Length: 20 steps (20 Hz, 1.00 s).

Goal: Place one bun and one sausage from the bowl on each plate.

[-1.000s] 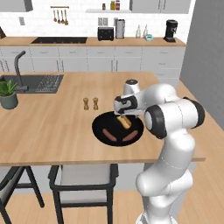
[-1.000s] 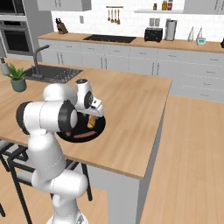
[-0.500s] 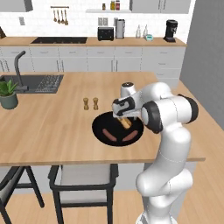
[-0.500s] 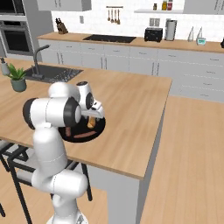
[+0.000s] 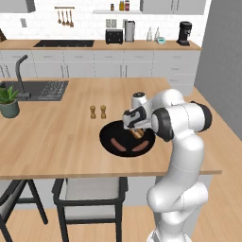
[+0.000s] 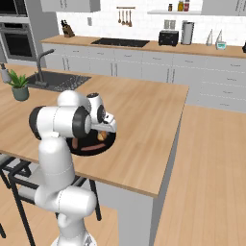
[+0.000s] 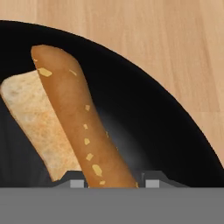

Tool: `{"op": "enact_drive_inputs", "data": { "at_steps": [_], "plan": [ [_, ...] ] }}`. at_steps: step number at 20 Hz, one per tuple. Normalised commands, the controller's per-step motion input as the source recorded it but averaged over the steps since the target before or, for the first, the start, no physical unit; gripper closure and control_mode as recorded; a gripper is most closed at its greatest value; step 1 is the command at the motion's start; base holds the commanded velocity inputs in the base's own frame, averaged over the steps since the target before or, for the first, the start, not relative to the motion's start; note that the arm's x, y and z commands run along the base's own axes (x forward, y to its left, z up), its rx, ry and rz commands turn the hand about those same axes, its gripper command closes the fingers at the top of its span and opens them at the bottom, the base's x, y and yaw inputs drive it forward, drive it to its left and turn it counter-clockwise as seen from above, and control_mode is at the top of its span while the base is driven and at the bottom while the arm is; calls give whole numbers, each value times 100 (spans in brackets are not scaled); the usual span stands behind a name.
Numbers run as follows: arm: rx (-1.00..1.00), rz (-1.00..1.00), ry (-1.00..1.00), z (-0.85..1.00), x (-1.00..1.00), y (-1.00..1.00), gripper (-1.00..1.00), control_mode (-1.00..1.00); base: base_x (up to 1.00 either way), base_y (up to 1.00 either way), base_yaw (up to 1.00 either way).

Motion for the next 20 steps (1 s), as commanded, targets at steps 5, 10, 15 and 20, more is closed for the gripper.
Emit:
{"op": "enact_drive_inputs", "data": {
  "at_steps": [5,10,15,20],
  "plan": [
    [0,0,0,78,-31,20,100,-100,0,0,0],
    [3,0,-16,100,-100,5,100,-100,0,0,0],
    [2,0,-3,16,-20,0,100,100,-80,0,0],
    [0,0,0,0,0,0,100,100,-94,67,1]
  ]
}}
